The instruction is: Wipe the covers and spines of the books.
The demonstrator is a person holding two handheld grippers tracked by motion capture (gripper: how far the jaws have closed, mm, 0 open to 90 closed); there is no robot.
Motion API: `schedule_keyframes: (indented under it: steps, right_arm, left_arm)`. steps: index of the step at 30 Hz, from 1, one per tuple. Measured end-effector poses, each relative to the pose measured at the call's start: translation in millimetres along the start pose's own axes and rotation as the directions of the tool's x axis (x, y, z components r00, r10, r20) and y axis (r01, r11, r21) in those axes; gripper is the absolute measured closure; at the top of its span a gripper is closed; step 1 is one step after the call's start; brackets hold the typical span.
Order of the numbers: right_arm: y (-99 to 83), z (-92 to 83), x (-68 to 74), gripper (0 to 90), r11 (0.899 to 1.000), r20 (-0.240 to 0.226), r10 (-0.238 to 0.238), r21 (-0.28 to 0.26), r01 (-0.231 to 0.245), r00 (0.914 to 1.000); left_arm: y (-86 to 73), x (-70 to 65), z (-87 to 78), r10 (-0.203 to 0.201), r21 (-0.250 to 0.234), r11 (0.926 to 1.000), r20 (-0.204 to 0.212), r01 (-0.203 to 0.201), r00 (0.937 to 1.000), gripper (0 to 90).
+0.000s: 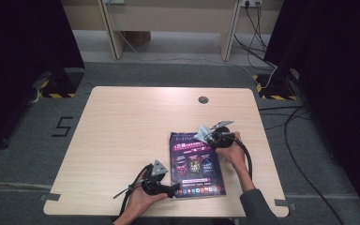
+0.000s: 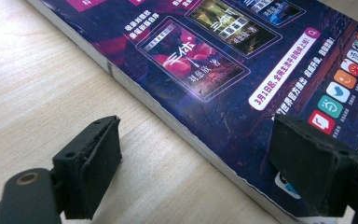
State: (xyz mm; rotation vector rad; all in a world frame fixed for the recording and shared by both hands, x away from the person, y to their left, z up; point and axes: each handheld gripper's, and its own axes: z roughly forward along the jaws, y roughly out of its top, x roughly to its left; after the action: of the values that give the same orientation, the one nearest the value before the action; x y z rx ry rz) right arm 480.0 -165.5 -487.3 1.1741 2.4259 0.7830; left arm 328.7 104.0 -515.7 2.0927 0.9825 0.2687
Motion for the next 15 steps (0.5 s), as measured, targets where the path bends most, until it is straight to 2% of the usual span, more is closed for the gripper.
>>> schedule_keyframes:
  steps: [5, 7, 14, 15]
  right_arm:
    - [10.7, 8.2, -6.5, 73.8, 1.0, 0.021, 0.024, 0.004, -0.024, 0.9995]
    - [14.5, 11.6, -10.2, 73.8, 0.999, 0.034, 0.047, 0.001, -0.047, 0.9983]
    - [16.3, 13.9, -18.5, 75.7, 0.996, 0.067, 0.086, -0.011, -0.085, 0.994]
    - [15.6, 12.6, -19.8, 76.3, 0.996, 0.084, 0.085, -0.012, -0.085, 0.9928]
  left_arm:
    - [-0.7, -0.3, 0.2, -0.001, -0.007, 1.0, -0.002, 0.001, 1.0, 15.8]
    - [-0.8, -0.4, 0.3, -0.001, -0.008, 1.0, -0.002, 0.001, 1.0, 15.8]
    - [-1.3, -0.5, 0.2, -0.003, -0.011, 0.9999, -0.003, 0.003, 1.0, 15.8]
    - [-1.2, -0.3, 0.2, -0.002, -0.01, 0.9999, -0.003, 0.002, 1.0, 15.8]
